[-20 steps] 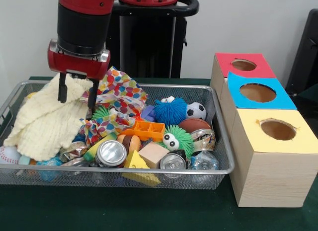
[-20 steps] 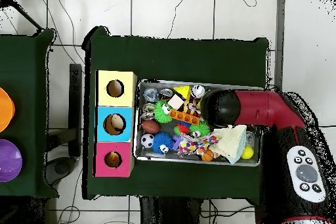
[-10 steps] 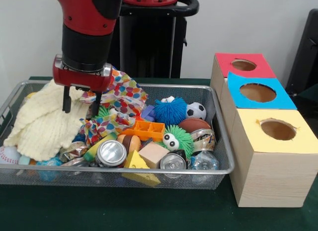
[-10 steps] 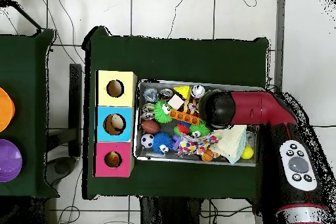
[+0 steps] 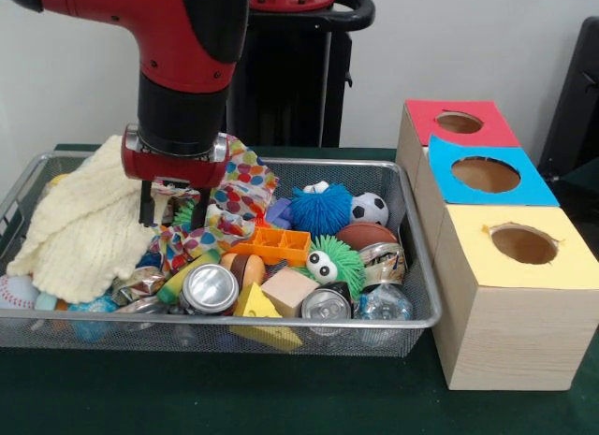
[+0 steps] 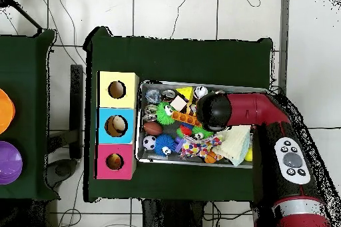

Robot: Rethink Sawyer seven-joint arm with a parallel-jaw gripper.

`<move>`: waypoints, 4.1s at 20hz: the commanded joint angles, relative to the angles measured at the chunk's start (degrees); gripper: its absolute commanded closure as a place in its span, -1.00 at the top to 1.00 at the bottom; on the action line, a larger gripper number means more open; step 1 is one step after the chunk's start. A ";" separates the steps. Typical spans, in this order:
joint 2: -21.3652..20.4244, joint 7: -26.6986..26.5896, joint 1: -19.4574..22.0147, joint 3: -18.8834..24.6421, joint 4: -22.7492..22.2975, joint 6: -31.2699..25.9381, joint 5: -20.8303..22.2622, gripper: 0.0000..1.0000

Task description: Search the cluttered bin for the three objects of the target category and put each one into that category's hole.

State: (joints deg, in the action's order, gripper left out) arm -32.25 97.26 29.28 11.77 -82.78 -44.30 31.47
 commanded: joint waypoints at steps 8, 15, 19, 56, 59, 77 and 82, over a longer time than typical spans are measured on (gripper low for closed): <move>4.26 -9.08 0.89 4.80 3.42 2.64 3.76 -1.00; 2.88 -5.00 -0.01 4.30 0.10 3.47 2.28 -1.00; -1.02 -0.54 -2.13 2.45 -4.95 4.53 1.71 -1.00; -12.43 -10.83 0.89 -0.06 -9.30 -5.78 -4.05 1.00; -12.88 -12.59 2.32 0.60 -9.25 -6.24 -3.20 1.00; -0.08 -17.67 9.83 6.32 -0.26 0.96 6.65 1.00; 3.48 -17.16 10.99 7.95 1.44 3.58 9.57 1.00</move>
State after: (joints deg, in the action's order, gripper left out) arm -36.17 97.26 38.94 12.25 -84.74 -44.95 35.78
